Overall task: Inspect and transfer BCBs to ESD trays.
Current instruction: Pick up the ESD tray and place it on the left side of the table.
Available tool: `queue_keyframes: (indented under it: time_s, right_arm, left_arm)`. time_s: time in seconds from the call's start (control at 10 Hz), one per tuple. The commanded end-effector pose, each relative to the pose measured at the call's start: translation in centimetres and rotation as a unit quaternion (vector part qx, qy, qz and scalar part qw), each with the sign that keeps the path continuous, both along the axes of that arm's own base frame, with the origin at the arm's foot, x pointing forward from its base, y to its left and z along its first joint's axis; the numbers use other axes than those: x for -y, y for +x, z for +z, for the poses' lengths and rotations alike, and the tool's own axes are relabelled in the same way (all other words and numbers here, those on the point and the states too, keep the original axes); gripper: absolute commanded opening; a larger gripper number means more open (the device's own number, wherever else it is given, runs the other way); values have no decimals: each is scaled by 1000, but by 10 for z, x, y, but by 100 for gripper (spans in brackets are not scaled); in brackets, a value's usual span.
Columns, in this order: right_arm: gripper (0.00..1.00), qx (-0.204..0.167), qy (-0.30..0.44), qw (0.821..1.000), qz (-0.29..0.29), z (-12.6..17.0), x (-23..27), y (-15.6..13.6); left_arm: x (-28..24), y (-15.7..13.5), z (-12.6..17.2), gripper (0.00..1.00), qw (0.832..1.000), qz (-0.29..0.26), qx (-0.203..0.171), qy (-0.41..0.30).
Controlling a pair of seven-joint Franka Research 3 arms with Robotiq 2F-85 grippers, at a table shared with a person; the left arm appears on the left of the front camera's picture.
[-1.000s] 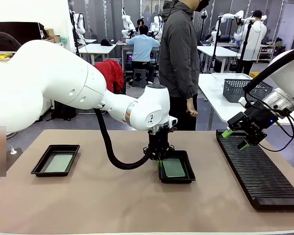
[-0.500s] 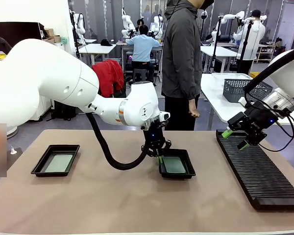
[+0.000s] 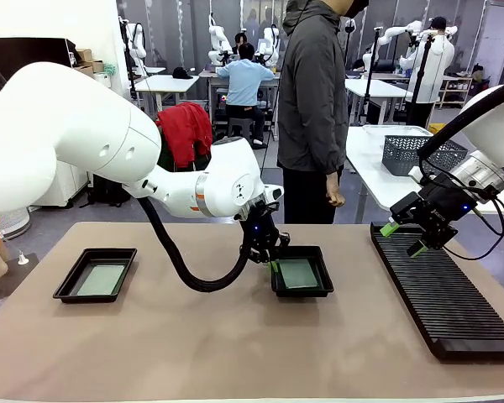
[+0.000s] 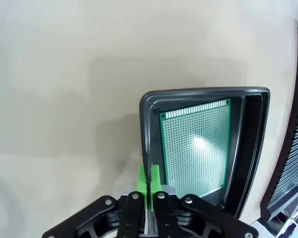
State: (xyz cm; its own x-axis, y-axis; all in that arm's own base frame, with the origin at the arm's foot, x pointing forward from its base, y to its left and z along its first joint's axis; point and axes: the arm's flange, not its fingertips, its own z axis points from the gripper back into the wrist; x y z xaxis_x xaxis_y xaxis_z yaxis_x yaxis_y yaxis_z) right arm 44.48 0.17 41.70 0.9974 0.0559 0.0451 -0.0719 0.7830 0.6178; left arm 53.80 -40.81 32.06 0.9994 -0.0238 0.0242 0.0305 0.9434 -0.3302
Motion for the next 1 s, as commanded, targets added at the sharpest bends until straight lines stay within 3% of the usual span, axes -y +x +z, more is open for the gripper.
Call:
queue_keyframes:
  time_s: [0.0, 0.9]
  right_arm:
    - [100, -2, -7, 1000, -11, 1, -1, 1]
    - [100, -2, -7, 1000, -11, 1, -1, 1]
  left_arm:
    - [-29, -12, 4, 0, 1000, -6, 8, -29]
    - [-164, 7, 32, 0, 999, 0, 32, -31]
